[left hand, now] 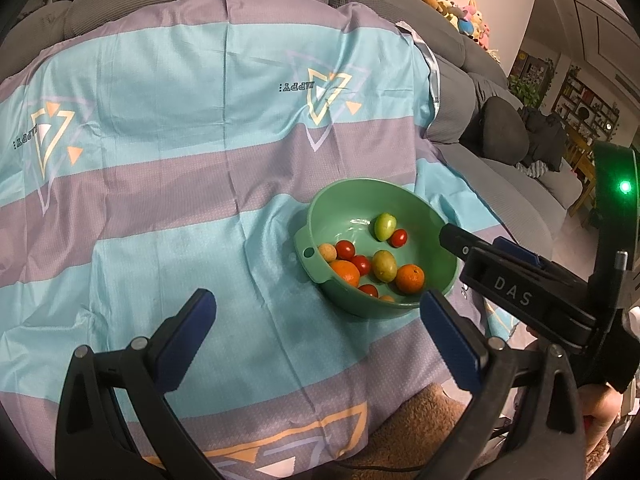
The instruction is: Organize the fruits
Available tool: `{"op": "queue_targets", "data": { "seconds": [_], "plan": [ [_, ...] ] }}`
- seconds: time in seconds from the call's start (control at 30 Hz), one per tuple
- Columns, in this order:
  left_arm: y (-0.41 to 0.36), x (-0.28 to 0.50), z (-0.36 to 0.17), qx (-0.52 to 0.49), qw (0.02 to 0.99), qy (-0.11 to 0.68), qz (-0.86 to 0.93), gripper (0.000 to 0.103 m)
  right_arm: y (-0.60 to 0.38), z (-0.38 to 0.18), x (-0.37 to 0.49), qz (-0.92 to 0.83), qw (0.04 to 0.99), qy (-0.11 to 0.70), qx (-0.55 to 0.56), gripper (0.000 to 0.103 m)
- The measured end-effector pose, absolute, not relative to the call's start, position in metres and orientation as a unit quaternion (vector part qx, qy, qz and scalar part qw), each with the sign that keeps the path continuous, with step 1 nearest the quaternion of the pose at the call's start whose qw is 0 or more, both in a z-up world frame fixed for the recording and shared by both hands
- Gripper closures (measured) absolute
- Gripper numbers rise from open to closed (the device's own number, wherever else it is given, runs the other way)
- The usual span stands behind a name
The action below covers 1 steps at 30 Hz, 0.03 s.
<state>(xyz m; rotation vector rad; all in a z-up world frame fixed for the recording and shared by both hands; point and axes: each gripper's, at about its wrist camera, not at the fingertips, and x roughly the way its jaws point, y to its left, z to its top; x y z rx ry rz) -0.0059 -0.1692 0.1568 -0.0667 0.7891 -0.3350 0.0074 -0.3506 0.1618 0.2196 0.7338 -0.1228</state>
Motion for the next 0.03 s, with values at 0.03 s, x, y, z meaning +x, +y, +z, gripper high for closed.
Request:
{"op": "queue_targets", "data": {
  "seconds": [0.03],
  "plan": [
    [-0.1696, -0.0068, 0.1568, -0.033, 0.909, 0.382, -0.162, 0.001, -0.3512, 0.1620, 0.0075, -0.059, 0.926, 0.358, 0.105, 0.029]
  ]
}}
